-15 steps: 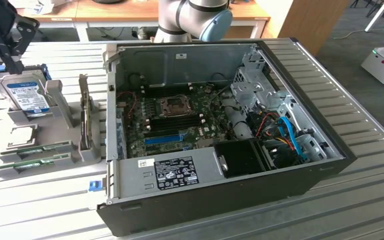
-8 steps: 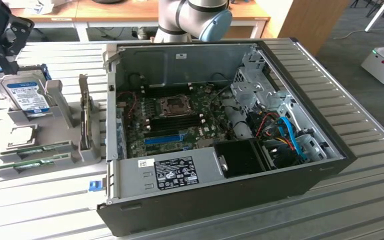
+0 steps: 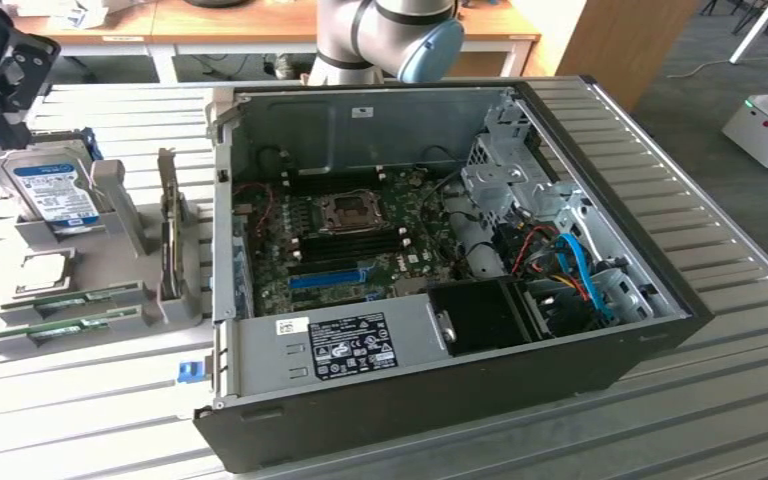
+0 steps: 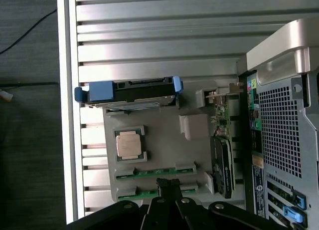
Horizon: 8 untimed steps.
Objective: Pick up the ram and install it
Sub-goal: 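Reach for the ram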
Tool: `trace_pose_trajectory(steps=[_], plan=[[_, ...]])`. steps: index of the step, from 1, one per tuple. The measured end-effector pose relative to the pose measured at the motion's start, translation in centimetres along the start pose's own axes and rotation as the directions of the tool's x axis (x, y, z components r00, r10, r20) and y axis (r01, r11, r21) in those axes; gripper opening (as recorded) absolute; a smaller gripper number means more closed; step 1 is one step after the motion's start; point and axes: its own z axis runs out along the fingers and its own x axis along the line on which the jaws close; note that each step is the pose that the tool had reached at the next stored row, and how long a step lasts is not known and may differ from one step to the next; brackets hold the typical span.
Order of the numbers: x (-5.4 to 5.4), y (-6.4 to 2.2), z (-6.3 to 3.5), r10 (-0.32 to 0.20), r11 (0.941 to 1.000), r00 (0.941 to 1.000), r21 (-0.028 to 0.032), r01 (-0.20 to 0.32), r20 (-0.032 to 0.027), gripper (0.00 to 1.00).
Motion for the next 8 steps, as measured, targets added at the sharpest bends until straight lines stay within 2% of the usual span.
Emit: trace_pose_trajectory(steps=[5,8], plan=[[0.81,-0.06,0.03,0.0,1.0,1.0,0.0,0.0,0.0,0.11],[0.85,-0.06,0.03,0.0,1.0,1.0,-0.0001,0.0,0.0001,0.11]])
